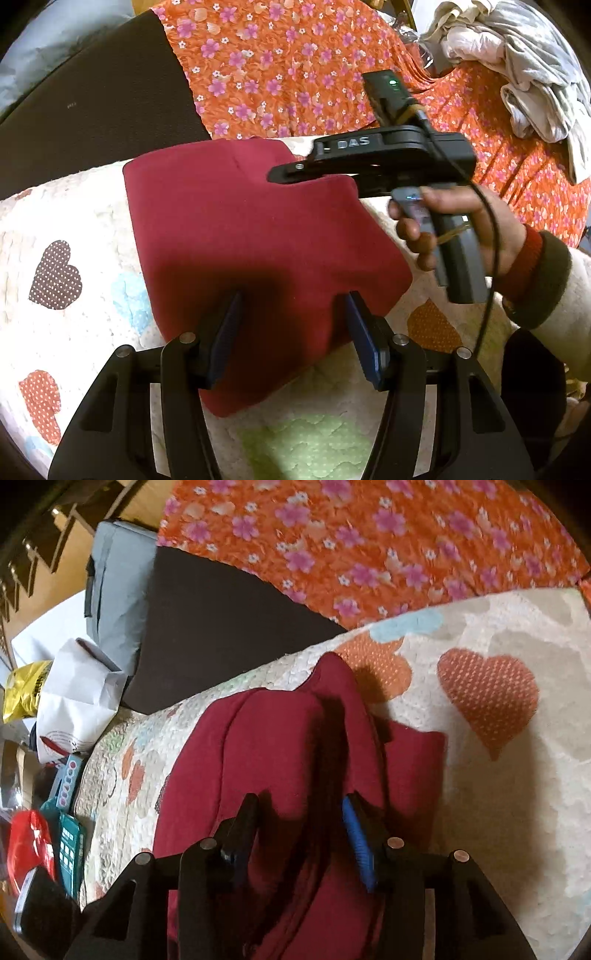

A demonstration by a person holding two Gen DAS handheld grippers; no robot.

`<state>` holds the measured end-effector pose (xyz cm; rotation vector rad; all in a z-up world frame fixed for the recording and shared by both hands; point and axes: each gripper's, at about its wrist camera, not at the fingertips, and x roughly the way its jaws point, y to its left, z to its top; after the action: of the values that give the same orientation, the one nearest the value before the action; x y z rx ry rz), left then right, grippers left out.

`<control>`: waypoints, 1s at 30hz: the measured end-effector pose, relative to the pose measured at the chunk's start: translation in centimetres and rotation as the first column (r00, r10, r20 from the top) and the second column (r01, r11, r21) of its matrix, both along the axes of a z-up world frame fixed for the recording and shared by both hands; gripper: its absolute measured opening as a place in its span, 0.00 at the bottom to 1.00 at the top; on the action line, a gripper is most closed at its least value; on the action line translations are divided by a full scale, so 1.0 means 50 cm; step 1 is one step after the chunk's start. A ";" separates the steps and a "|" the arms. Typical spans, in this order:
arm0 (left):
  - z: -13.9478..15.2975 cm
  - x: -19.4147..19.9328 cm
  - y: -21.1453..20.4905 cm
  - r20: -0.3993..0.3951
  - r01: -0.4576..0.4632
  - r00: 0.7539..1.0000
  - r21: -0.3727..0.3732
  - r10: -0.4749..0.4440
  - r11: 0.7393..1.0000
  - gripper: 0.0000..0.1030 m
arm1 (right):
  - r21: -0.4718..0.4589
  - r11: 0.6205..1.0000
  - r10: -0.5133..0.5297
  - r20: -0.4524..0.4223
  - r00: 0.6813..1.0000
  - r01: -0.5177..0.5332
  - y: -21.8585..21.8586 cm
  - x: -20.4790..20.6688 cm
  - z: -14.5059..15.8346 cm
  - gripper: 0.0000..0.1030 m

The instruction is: Fold small clothes

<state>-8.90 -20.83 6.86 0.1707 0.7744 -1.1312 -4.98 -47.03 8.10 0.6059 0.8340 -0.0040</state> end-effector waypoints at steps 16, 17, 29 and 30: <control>0.004 0.010 0.004 0.015 -0.085 0.996 0.006 0.085 0.996 0.56 | -0.360 0.933 -0.047 -0.049 0.998 0.027 0.012 0.023 0.052 0.13; 0.002 0.009 0.004 0.023 -0.087 0.996 0.010 0.087 0.996 0.56 | -0.336 0.942 -0.049 -0.068 0.996 0.023 0.007 0.025 0.039 0.16; 0.024 0.027 -0.001 -0.002 -0.225 0.974 0.027 0.225 0.974 0.56 | -0.397 0.916 0.067 0.004 0.998 -0.060 0.131 -0.110 0.106 0.21; 0.022 0.026 -0.005 -0.003 -0.236 0.972 0.041 0.236 0.971 0.56 | -0.403 0.913 0.051 -0.033 0.998 -0.060 0.135 -0.111 0.076 0.22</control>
<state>-7.60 -21.07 7.97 0.1046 0.8023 -0.8915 -10.50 -40.25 11.93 0.1906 0.8411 -0.1291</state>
